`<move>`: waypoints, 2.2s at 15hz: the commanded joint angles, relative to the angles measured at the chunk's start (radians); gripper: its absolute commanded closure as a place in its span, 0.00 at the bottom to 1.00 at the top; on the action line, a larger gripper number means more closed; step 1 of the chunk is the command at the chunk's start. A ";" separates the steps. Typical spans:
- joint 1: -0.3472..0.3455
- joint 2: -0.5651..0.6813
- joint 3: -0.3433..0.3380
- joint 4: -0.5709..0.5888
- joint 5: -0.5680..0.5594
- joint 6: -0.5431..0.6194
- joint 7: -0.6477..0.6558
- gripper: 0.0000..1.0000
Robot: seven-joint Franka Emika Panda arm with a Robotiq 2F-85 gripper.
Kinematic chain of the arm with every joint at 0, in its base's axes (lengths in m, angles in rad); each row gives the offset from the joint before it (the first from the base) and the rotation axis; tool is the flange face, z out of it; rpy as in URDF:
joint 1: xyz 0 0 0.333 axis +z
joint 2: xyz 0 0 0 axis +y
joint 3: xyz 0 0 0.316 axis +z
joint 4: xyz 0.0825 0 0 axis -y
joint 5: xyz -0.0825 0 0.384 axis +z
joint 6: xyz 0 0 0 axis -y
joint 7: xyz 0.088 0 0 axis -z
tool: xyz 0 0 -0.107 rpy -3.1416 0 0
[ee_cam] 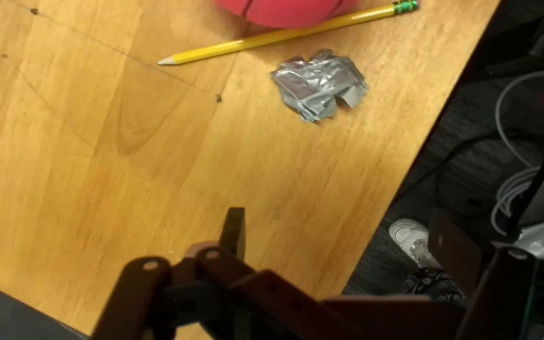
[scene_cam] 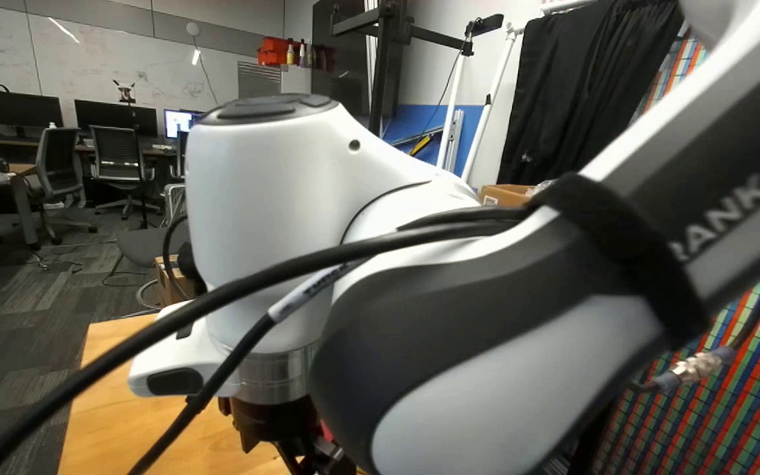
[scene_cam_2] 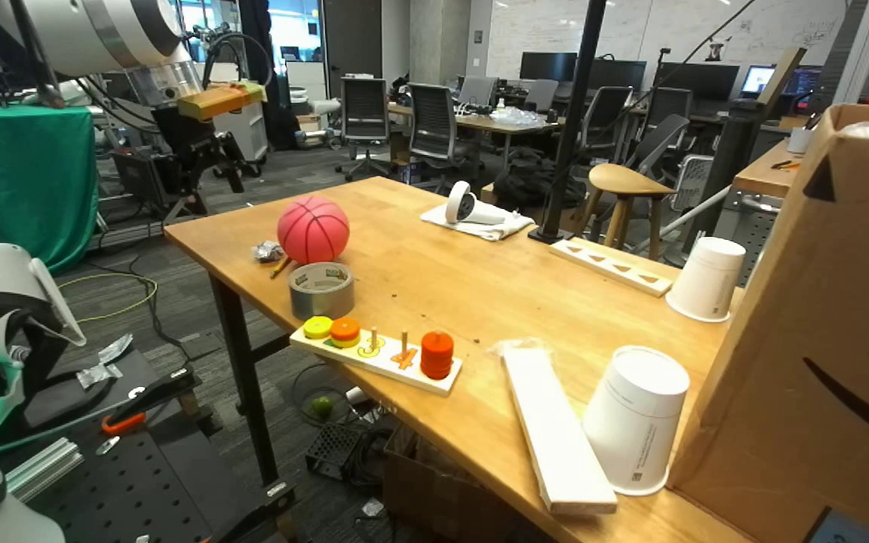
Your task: Move the ball to the right
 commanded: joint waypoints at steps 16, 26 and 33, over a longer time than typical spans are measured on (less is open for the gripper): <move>-0.354 -0.237 -0.306 -0.116 -0.390 0.181 -0.071 0.00; -0.310 -0.492 -0.217 -0.372 -0.544 0.218 0.531 0.00; -0.291 -0.423 -0.189 -0.362 -0.508 0.110 0.731 0.00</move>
